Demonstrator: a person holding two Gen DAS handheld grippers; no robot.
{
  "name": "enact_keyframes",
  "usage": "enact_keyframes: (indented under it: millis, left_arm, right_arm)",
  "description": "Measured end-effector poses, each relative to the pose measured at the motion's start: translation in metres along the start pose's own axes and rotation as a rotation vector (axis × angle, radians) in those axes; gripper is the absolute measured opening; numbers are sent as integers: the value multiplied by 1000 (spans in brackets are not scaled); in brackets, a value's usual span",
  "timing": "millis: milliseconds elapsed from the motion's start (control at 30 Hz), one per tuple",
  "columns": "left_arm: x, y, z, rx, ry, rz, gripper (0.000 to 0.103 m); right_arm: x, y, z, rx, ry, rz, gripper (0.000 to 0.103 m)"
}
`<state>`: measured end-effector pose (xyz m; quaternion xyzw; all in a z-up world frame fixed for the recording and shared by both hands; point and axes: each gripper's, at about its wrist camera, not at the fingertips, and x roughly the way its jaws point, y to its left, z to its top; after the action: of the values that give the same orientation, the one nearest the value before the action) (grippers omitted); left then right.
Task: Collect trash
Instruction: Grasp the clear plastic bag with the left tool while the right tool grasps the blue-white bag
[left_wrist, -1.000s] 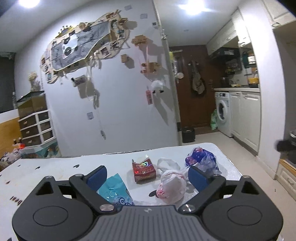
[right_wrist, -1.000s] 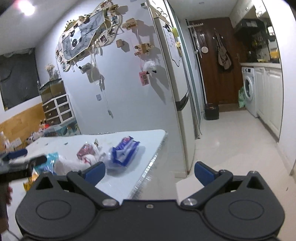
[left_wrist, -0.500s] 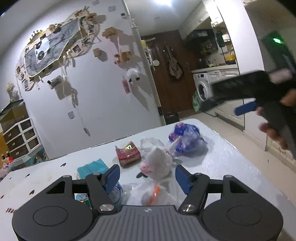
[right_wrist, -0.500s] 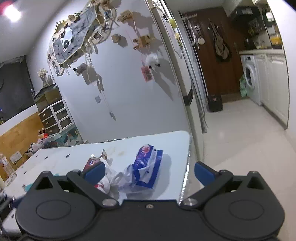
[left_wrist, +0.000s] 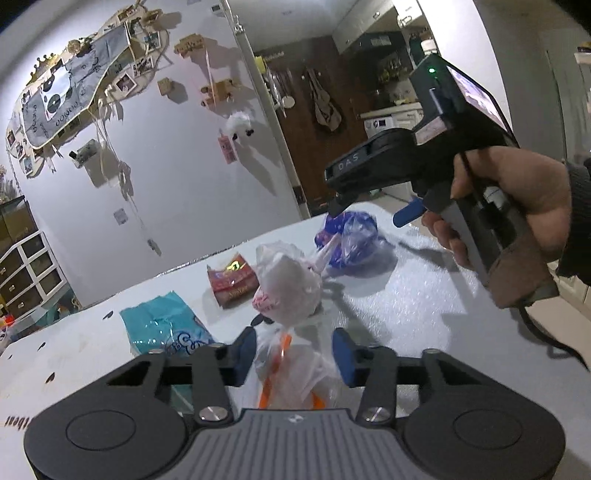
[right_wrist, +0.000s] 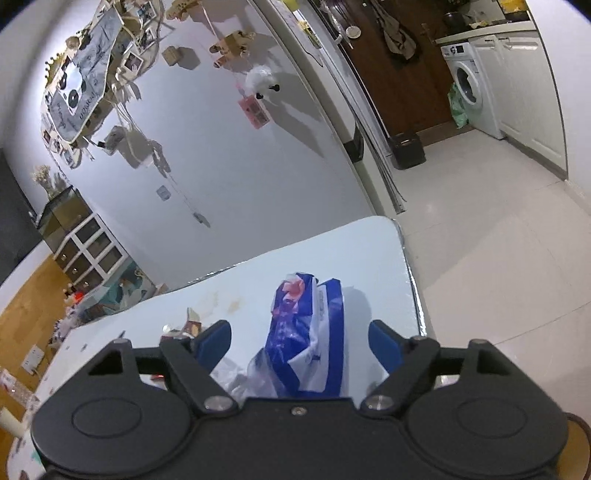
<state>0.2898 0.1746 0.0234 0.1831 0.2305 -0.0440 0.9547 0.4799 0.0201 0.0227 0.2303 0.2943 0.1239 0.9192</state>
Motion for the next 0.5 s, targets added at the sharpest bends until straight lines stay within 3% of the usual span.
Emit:
enact_keyframes:
  millis: [200,267,500]
  left_arm:
    - [2,4,-3,-2,23,21,35]
    - [4,8,-4,-9,38,34,31]
    - [1,19,-8,-27,55,64,24]
  right_arm:
    - [9,3,-9,-14,34,-26,78]
    - [8,3,-13,-33,40,-22,68]
    - [-9,5,-22,-150,102,11,45]
